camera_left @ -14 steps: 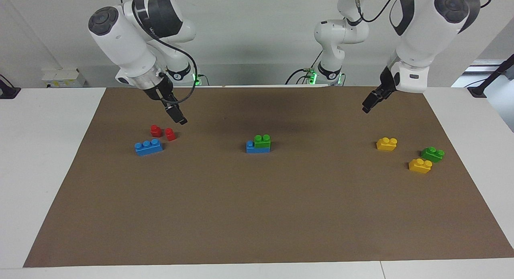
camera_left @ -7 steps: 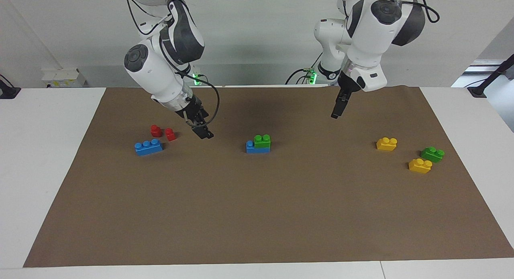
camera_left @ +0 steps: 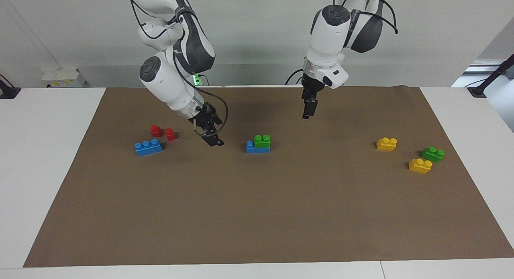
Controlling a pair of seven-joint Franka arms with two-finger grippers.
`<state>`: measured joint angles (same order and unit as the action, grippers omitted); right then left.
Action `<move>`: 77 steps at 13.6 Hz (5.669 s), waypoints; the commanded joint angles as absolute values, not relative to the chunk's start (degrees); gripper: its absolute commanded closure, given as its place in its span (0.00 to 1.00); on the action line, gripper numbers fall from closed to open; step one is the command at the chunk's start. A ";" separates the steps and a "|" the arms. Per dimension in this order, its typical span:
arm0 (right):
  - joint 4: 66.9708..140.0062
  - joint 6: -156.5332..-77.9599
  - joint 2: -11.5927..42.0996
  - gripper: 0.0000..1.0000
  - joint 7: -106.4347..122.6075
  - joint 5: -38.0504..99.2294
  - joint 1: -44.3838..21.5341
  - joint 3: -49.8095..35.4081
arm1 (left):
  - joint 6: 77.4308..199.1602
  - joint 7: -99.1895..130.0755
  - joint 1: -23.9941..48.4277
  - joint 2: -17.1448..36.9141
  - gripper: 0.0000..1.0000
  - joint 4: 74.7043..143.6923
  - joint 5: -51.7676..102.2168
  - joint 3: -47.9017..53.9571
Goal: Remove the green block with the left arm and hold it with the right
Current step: 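Grasp the green brick with the left gripper while the right gripper grasps blue, then pull the green brick off with the left gripper while the right gripper holds blue, then carry the green brick away with the left gripper while the right gripper carries blue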
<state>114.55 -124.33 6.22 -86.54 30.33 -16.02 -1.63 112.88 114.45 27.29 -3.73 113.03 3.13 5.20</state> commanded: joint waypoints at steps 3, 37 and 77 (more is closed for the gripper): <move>119.62 -132.54 6.67 0.00 -86.84 34.01 -19.42 -1.58 | 122.23 125.84 32.25 2.28 0.00 113.47 3.87 4.22; 123.40 -149.50 16.17 0.75 -78.84 44.38 -28.30 -1.58 | 130.17 137.37 36.91 17.40 0.00 108.63 0.35 3.96; 112.84 -122.26 16.61 1.00 -55.99 31.03 7.46 -0.88 | 122.77 60.75 -5.09 7.20 1.00 112.85 2.11 3.96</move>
